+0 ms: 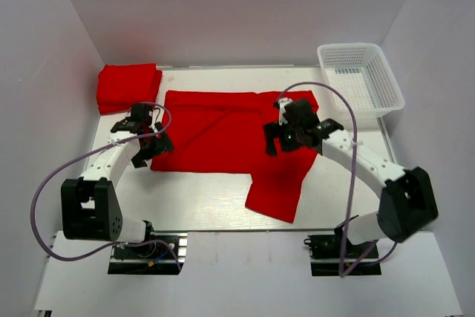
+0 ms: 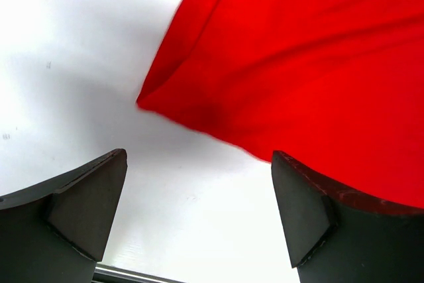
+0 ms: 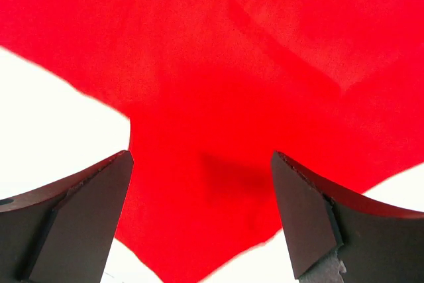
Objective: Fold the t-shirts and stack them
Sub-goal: Grap the side of the flattened tshirt closest away from the robot with both arms
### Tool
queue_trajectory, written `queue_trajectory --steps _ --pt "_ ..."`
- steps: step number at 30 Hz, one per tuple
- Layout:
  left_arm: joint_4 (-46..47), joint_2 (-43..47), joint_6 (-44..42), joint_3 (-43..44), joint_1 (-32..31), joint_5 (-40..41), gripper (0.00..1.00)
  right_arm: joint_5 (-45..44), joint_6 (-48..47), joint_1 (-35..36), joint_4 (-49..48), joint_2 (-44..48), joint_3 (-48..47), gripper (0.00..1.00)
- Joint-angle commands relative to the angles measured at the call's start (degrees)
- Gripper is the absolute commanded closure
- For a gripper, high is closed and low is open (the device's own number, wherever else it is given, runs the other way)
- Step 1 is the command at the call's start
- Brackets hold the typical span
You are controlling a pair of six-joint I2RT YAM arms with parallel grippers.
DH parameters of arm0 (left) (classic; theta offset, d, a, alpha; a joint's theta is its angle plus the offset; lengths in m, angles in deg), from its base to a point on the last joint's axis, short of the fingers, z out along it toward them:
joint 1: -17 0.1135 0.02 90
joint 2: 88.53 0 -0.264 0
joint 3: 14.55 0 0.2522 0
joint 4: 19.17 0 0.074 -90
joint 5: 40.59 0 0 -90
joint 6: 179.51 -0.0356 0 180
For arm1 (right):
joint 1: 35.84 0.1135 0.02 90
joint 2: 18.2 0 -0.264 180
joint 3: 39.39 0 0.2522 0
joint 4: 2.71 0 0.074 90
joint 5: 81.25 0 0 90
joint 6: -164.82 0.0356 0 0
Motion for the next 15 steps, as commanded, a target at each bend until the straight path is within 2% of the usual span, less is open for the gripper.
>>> queue_trajectory --steps 1,7,10,15 --pt "1.28 4.25 3.05 -4.83 0.3 1.63 0.0 -4.53 0.96 4.07 3.87 5.91 7.11 0.1" --pt "5.4 6.02 5.25 -7.93 0.3 3.48 0.0 -4.72 3.67 13.82 5.28 14.01 14.4 0.1" --pt "9.61 5.5 6.48 -10.73 0.82 4.79 0.0 -4.46 6.31 16.9 4.4 13.76 16.96 0.1" --pt "14.81 2.42 7.62 -13.89 2.14 5.07 0.0 -9.45 9.74 20.87 5.89 13.58 17.58 0.1"
